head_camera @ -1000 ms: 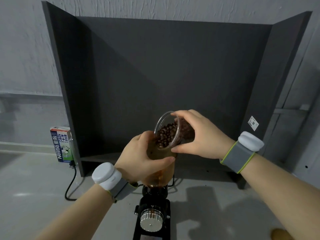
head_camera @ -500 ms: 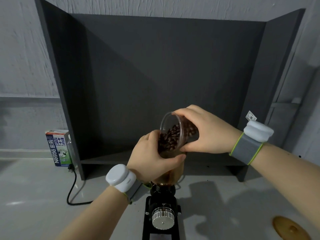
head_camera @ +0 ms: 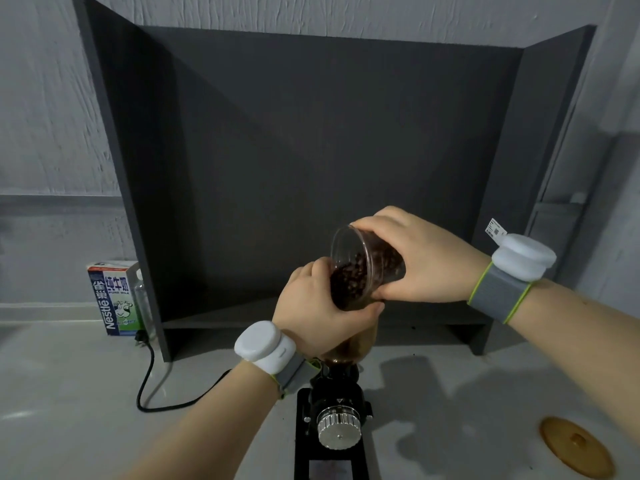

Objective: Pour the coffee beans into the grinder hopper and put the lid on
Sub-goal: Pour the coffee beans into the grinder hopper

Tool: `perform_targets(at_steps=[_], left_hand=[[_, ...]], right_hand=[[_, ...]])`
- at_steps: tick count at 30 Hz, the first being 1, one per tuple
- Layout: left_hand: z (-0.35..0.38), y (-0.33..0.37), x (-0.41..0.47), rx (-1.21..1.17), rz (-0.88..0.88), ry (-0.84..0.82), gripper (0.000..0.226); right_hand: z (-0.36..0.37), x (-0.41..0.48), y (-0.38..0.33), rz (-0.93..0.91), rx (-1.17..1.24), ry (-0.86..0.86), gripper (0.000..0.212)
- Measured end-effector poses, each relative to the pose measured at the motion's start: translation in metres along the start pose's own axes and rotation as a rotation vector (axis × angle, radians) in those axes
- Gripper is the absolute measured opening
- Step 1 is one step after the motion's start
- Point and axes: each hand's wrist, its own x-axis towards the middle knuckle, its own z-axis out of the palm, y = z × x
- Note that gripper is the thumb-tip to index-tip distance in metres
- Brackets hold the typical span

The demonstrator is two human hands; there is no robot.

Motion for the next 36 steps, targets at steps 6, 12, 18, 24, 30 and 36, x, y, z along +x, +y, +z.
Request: perform_targets(at_steps=[6, 12, 18, 24, 30, 36], left_hand=[[0.001, -0.001, 0.000, -0.005, 0.003, 0.004, 0.073], [-0.001, 0.000, 0.001, -0.046, -0.004, -0.004, 0.070], [-0.002, 0.000, 0.000, -0.069, -0.001, -0.010, 0.075], [-0.005, -0.002, 0.002, -0.117, 0.001, -0.057, 0.081], [-0.009, -0.005, 0.004, -0.178, -0.032, -0.125, 0.093], [-0.020, -0.004, 0.010, -0.283, -0.024, -0.094, 0.099]], right_hand=[[-0.002, 0.001, -0.008, -0.011, -0.087, -0.010, 0.081], [-0.006, 0.001, -0.018, -0.057, -0.254, -0.018, 0.080], [-0.010, 0.002, -0.026, -0.146, -0.434, -0.039, 0.076], [-0.008, 0.003, -0.025, -0.187, -0.471, -0.025, 0.072], [-0.008, 0.000, -0.015, -0.137, -0.286, 0.028, 0.079], [-0.005, -0.007, 0.001, 0.010, 0.148, 0.084, 0.085]])
